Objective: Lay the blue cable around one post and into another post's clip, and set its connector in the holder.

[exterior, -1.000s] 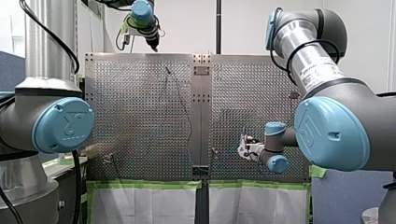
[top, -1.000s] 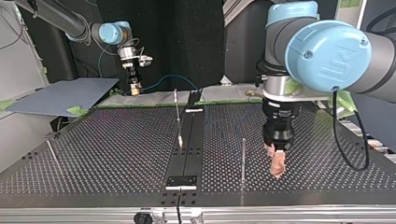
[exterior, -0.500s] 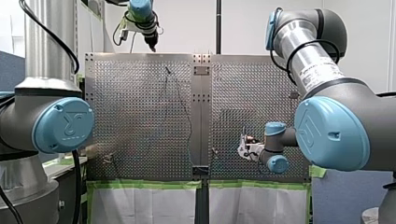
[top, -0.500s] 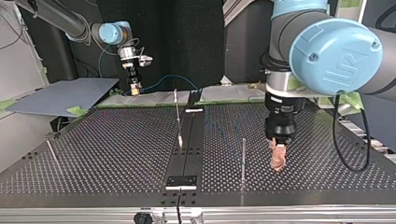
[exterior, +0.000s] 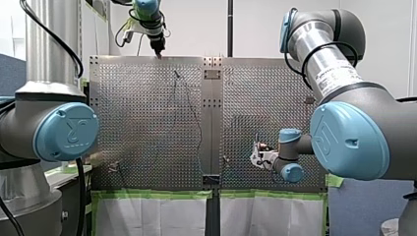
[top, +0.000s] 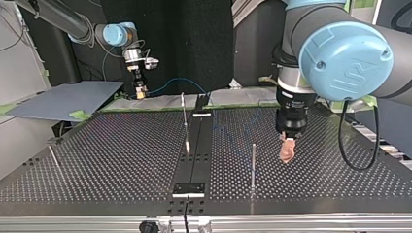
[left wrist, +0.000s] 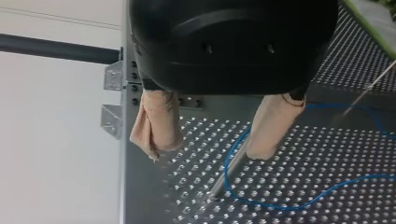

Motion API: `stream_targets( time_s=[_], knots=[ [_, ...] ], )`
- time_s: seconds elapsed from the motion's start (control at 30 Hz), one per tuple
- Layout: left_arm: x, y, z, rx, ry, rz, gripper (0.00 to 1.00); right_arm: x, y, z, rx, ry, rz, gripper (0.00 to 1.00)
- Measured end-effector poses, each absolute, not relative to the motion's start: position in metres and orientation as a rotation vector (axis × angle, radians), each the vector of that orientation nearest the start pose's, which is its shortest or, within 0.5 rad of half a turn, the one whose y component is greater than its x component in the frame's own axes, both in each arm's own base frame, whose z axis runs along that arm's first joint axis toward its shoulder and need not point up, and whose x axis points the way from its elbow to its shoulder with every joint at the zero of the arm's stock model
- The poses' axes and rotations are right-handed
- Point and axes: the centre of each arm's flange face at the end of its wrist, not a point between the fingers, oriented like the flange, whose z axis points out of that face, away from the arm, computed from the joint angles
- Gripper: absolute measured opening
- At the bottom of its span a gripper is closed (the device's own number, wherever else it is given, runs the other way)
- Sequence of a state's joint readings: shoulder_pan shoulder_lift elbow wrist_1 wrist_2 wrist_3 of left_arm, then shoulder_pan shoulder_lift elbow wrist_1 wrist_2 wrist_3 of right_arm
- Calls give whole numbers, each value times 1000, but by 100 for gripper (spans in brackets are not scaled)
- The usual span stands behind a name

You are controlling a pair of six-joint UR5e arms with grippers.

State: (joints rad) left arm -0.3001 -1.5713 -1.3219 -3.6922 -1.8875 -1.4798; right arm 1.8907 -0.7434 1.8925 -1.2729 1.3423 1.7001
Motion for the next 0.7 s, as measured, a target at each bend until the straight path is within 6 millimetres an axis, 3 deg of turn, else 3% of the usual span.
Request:
stream_targets(
  time_s=[0.7],
  knots=[
    [381, -227, 556, 172, 1923, 166, 100, 330, -503, 5, 1468, -922, 1750, 0]
  ],
)
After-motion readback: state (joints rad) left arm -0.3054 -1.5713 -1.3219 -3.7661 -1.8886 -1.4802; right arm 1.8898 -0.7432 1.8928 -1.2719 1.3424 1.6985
